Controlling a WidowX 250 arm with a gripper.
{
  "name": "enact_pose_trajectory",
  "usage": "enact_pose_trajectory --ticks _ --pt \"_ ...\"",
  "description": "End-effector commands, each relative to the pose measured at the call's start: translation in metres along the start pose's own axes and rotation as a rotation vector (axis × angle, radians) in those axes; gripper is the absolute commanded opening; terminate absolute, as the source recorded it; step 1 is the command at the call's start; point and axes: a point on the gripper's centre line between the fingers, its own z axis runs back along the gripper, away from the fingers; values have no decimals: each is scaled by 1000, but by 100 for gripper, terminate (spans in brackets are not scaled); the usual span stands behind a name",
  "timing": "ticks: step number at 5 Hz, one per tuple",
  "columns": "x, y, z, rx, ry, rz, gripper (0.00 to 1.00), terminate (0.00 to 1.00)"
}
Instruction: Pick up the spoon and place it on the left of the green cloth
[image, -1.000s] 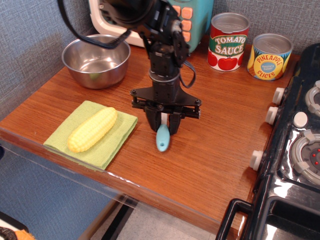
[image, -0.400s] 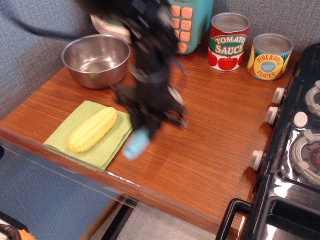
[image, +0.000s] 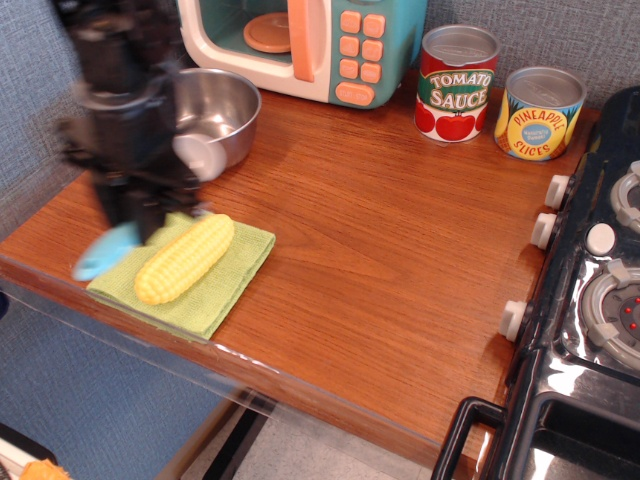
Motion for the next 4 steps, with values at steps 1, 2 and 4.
enact_pose_trajectory --ticks 1,2,4 --pt "-1 93 -47 42 73 -25 0 0" --pt "20 127 -68 36 84 -32 0 0" --pt "45 118 -80 45 103 -80 0 0"
